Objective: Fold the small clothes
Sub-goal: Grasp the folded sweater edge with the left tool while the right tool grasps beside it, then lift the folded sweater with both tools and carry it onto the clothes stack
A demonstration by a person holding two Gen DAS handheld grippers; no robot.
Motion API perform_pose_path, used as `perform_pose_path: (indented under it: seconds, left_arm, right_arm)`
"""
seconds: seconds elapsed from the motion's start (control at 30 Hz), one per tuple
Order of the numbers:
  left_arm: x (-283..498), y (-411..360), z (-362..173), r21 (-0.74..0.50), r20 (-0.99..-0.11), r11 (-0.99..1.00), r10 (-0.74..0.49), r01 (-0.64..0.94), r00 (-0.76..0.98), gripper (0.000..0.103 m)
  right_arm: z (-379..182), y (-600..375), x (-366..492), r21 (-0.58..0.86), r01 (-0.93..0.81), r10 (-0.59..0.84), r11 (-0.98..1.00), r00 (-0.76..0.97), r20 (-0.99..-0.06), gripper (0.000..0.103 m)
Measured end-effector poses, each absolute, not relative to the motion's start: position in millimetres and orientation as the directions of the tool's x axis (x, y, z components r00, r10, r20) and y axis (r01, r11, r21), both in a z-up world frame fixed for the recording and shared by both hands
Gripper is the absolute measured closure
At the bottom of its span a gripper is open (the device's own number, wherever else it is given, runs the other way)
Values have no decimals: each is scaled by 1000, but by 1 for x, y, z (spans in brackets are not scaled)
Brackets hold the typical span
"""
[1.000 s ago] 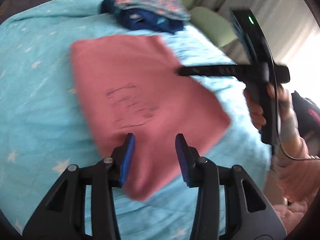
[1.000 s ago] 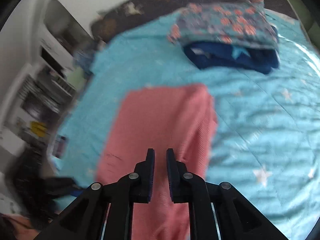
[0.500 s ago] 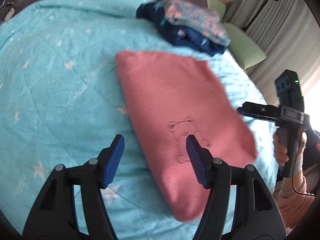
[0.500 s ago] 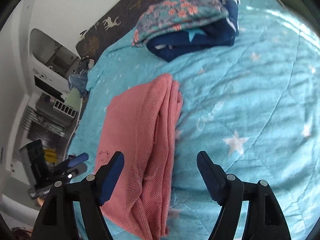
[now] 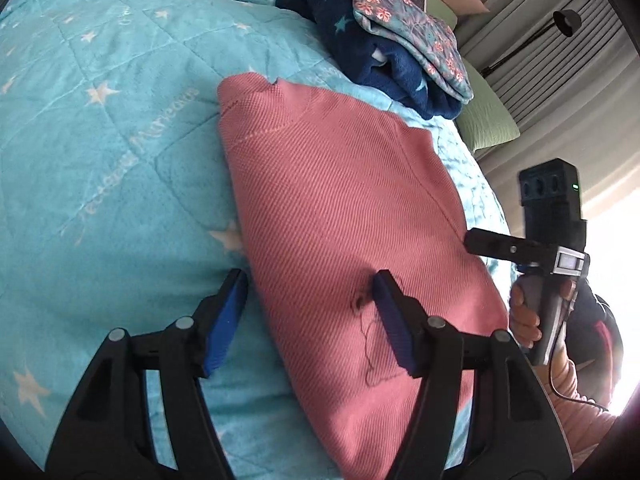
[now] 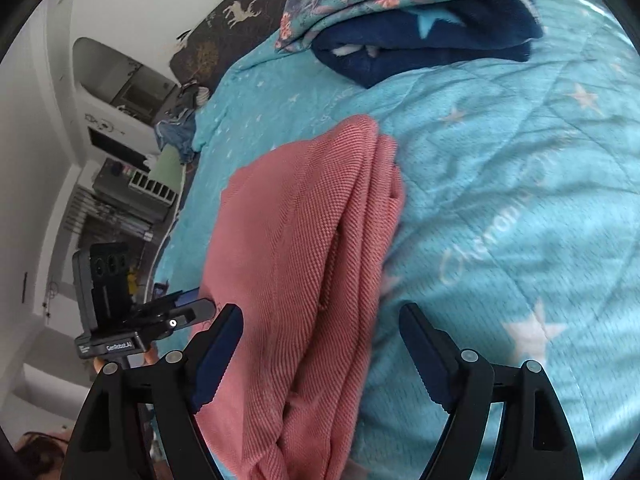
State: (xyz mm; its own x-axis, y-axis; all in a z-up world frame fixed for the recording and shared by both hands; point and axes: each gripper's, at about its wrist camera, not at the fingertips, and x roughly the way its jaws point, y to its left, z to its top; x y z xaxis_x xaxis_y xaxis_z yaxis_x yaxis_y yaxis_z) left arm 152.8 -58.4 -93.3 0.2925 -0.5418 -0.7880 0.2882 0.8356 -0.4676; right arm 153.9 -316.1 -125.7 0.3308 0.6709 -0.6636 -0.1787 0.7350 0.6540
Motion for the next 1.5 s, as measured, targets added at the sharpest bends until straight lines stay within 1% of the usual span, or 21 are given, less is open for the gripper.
perform_pose_path:
  seconds: [0.17, 0.3, 0.4, 0.47, 0.5, 0.53, 0.57, 0.6, 0.7, 0.8, 0.9, 1.07, 1.27, 1.37, 1.5]
  left_arm:
    - [166, -64, -97, -491, -771, 810, -576, 321, 271, 33]
    - [179, -67, -100, -526, -756, 788, -606, 321, 249, 33]
    - [183, -71, -100, -519, -754, 779, -611, 351, 241, 33]
    - [182, -73, -99, -493, -760, 789, -595, 366, 260, 39]
    - [181, -75, -99, -477, -765, 798, -583, 367, 274, 47]
    - [180, -76, -97, -459, -769, 810, -568, 364, 294, 56]
    - [179, -76, -94, -449, -767, 815, -562, 367, 310, 60]
    - [176, -76, -91, -439, -764, 818, -558, 372, 324, 68]
    - [165, -81, -72, -378, -750, 830, -535, 411, 389, 75]
    - [151, -89, -46, -294, -728, 841, -505, 454, 464, 75]
    - [136, -97, -14, -232, -680, 837, -504, 495, 533, 75]
    - [128, -103, 31, -194, -612, 819, -531, 540, 586, 75]
    - [123, -122, 83, -95, -537, 812, -529, 576, 657, 75]
    - [124, -127, 100, -78, -515, 807, -536, 586, 669, 75]
    - [137, -135, 121, -84, -498, 792, -559, 605, 663, 75]
  right_arm:
    - [-133, -321, 172, 723, -173, 732, 669, 322, -601, 20]
    - [-132, -318, 176, 721, -195, 739, 665, 313, -596, 19]
    - [-131, -310, 177, 726, -244, 761, 643, 306, -572, 19]
    - [-132, -306, 179, 732, -251, 769, 633, 308, -560, 20]
    - [-132, -305, 179, 729, -251, 766, 637, 313, -561, 24]
    - [-132, -304, 179, 724, -248, 760, 643, 319, -566, 38]
    - [-133, -302, 179, 716, -233, 747, 658, 319, -583, 51]
    - [-135, -302, 181, 721, -216, 746, 659, 311, -589, 72]
    - [-126, -303, 170, 713, -201, 729, 672, 348, -589, 74]
    - [-101, -300, 154, 672, -244, 704, 699, 401, -587, 74]
    - [-66, -300, 136, 620, -297, 676, 727, 466, -570, 74]
    - [-11, -312, 105, 558, -353, 645, 751, 574, -505, 74]
    - [50, -324, 81, 490, -377, 597, 786, 670, -441, 74]
    - [71, -331, 74, 456, -378, 570, 806, 703, -425, 74]
    - [100, -336, 77, 413, -369, 534, 832, 733, -421, 74]
